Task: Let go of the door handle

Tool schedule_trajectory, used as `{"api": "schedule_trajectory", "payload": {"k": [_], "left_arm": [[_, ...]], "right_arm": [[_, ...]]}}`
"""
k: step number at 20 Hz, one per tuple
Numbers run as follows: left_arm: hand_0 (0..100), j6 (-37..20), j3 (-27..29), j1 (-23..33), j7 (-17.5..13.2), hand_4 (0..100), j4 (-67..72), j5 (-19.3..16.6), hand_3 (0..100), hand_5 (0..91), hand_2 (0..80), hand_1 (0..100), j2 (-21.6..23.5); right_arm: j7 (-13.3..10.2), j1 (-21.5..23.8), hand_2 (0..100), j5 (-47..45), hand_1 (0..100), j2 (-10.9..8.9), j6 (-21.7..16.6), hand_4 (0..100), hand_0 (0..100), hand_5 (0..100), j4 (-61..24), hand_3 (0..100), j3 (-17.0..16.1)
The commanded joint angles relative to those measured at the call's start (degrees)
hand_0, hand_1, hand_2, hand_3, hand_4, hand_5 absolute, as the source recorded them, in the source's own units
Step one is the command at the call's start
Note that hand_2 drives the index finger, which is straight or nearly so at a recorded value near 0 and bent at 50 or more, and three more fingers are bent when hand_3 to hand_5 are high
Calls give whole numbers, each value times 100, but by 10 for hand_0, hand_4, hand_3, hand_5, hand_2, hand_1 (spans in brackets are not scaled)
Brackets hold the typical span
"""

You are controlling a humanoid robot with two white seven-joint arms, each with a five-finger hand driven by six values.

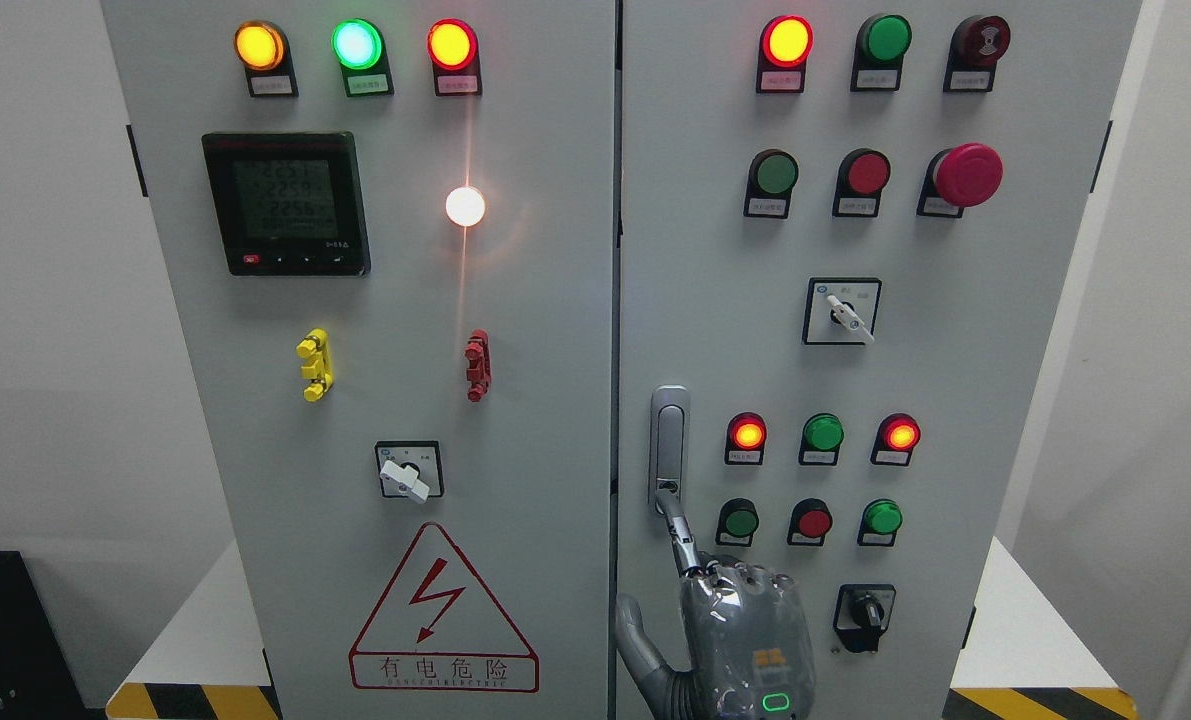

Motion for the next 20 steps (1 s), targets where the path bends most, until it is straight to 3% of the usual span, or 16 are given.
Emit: {"api": "schedule_trajectory", "payload": {"k": [1, 20], "left_arm": [[120, -2, 0, 53, 4, 0, 0, 0, 0, 0, 0, 556, -2], [120, -2, 0, 53, 4, 0, 0, 0, 0, 0, 0, 556, -1]], "right_arm": [[17, -92, 0, 8, 300, 1, 27, 919, 570, 1000, 276, 875, -4], [17, -250, 0, 17, 297, 10, 115, 925, 568, 1000, 381, 887, -13]]}}
